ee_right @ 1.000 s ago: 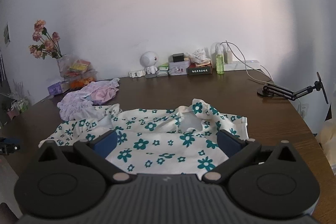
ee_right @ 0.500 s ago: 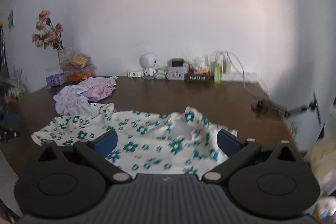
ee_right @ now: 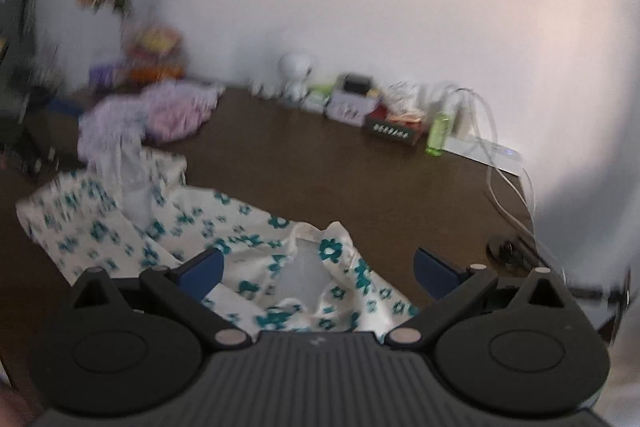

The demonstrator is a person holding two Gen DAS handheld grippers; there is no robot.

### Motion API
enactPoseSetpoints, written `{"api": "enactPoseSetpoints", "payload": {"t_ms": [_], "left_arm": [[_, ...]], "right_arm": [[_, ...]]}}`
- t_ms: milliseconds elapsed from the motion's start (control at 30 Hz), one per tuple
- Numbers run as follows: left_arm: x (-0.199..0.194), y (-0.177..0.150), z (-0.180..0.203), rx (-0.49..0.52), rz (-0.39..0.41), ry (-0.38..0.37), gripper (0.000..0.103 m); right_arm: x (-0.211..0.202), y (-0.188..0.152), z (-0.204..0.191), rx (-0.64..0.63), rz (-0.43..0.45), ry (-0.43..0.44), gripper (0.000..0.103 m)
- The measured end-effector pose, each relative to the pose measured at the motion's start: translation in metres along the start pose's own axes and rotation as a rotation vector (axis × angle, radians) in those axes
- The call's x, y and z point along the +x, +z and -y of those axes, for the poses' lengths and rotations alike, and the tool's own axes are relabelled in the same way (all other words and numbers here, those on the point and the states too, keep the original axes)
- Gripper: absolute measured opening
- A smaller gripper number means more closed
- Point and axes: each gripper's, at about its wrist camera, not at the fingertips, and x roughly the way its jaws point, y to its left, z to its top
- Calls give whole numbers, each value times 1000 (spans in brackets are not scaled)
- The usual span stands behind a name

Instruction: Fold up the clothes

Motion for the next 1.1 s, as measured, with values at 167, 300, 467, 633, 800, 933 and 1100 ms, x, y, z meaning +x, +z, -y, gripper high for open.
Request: {"api": "enactPoseSetpoints", "payload": {"t_ms": [167, 300, 467, 633, 800, 933, 1100], "left_arm": [[65, 32, -12, 131, -125, -79, 96], [98, 46, -21, 208, -166, -167, 95], [134, 50, -39, 194, -207, -234, 94], [166, 45, -54, 152, -276, -319, 80], [172, 37, -64, 126, -306, -396, 77], [175, 33, -66, 121, -344, -423, 76], [173, 31, -67, 98, -329, -427, 76]], "right_arm": [[63, 29, 11, -148, -166, 91, 100], [110, 42, 14, -212, -290, 169, 90], [157, 47, 29, -172, -379, 247, 71], [183, 45, 37, -137, -409, 294, 52], [194, 46, 36, -149, -437, 346, 51], [201, 44, 35, -163, -462, 340, 43], [200, 43, 38, -166, -449, 341, 35]]}}
